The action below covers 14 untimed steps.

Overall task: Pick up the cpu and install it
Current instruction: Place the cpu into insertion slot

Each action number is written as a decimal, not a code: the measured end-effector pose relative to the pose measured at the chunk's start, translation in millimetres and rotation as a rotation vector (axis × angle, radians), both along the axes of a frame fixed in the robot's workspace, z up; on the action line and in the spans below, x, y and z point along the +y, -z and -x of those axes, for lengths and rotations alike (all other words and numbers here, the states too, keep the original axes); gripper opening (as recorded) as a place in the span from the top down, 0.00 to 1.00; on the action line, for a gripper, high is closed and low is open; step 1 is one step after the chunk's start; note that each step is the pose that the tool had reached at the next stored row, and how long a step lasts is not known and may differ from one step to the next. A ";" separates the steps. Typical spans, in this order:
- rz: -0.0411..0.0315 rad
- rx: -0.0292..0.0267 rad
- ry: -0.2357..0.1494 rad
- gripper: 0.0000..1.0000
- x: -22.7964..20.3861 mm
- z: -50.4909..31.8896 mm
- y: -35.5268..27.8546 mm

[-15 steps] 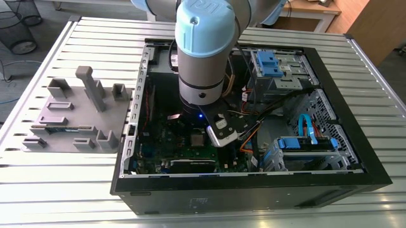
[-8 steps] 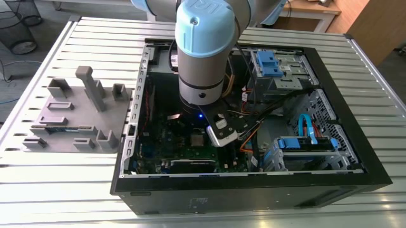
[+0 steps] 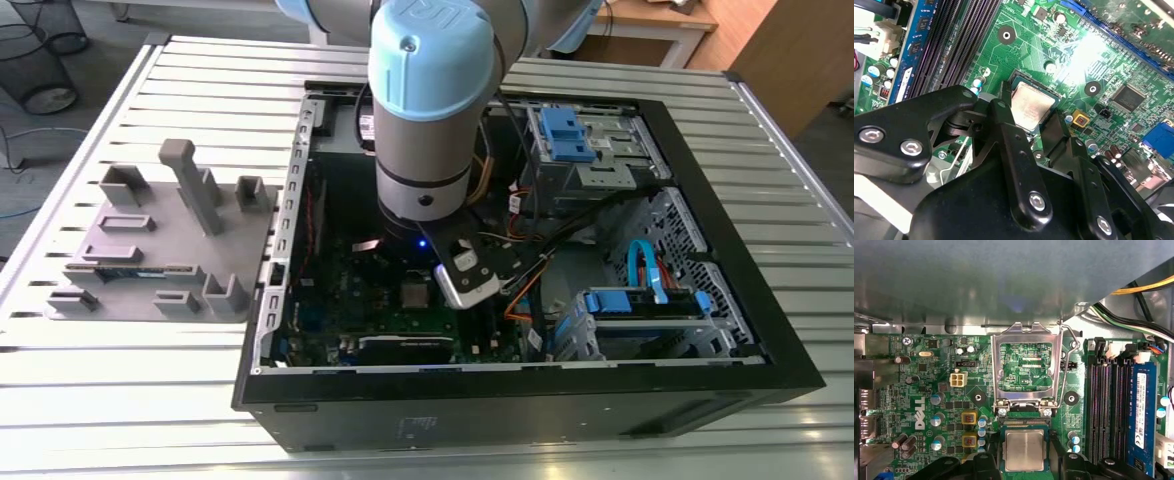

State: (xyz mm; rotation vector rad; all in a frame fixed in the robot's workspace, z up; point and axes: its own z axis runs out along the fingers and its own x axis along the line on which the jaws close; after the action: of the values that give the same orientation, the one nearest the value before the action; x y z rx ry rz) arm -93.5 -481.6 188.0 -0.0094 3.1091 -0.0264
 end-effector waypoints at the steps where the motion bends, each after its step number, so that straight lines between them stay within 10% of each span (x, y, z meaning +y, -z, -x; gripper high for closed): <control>1: -0.0003 -0.0002 0.000 0.53 0.1 0.0 -0.8; 14: 0.0013 0.0008 0.000 0.53 -0.2 0.0 -1.8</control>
State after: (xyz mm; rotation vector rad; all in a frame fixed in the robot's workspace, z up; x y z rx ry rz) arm -93.5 -481.8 189.7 -0.0094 3.1099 -0.0284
